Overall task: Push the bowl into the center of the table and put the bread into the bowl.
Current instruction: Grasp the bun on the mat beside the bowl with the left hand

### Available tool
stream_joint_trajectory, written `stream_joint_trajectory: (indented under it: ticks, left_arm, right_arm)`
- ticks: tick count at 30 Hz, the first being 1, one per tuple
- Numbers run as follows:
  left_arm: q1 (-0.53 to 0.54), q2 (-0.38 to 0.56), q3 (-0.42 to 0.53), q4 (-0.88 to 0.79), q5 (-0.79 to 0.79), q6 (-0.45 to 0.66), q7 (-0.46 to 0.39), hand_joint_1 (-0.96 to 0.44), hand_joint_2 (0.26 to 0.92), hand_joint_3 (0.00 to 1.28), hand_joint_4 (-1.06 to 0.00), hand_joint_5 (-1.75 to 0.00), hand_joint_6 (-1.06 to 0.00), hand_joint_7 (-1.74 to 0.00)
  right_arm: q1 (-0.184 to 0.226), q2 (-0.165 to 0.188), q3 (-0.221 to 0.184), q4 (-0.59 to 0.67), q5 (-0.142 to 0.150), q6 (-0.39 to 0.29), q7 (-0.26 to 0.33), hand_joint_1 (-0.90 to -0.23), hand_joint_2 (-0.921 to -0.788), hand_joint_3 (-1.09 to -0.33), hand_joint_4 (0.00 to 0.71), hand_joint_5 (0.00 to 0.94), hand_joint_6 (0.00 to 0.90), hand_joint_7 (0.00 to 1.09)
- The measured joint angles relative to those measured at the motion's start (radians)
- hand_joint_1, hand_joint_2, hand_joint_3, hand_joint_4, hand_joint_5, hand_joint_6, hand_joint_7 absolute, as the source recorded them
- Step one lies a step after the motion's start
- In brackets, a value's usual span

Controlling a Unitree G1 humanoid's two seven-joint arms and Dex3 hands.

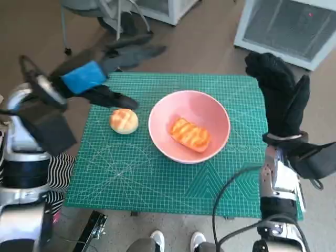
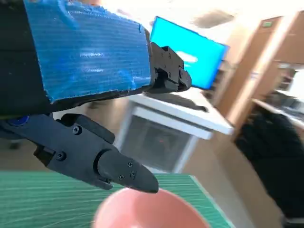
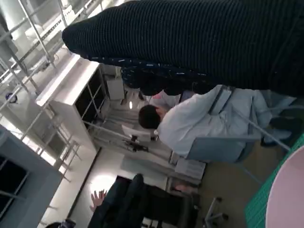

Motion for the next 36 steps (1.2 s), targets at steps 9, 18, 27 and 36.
stream_joint_trajectory:
  ticks: [9, 18, 27, 36]
  left_arm:
    - [0.014, 0.034, -0.019, 0.001, 0.053, 0.045, 0.0, -0.4, 0.781, 0.0, -0.14, -0.01, -0.28, -0.13]
    - [0.015, 0.052, -0.055, 0.036, 0.109, 0.086, 0.0, -0.35, 0.775, 0.0, -0.13, 0.0, -0.28, -0.12]
    - [0.005, 0.045, -0.108, 0.163, 0.15, 0.084, 0.001, -0.31, 0.779, 0.0, -0.13, 0.0, -0.29, -0.09]
    - [-0.041, 0.012, -0.164, 0.307, 0.195, 0.058, 0.018, -0.28, 0.785, 0.0, -0.13, 0.0, -0.29, -0.06]
  right_arm:
    - [-0.002, 0.001, 0.0, 0.012, 0.0, 0.0, 0.0, -0.726, -0.921, -0.653, 0.185, 0.0, 0.09, 0.41]
    - [-0.004, 0.0, -0.001, 0.017, 0.001, 0.0, 0.004, -0.727, -0.921, -0.653, 0.181, 0.0, 0.09, 0.41]
    - [-0.005, -0.005, -0.002, 0.017, 0.016, 0.002, 0.009, -0.732, -0.921, -0.653, 0.179, 0.0, 0.089, 0.41]
    - [-0.005, -0.009, -0.001, 0.013, 0.025, 0.003, 0.009, -0.733, -0.921, -0.652, 0.178, 0.0, 0.09, 0.41]
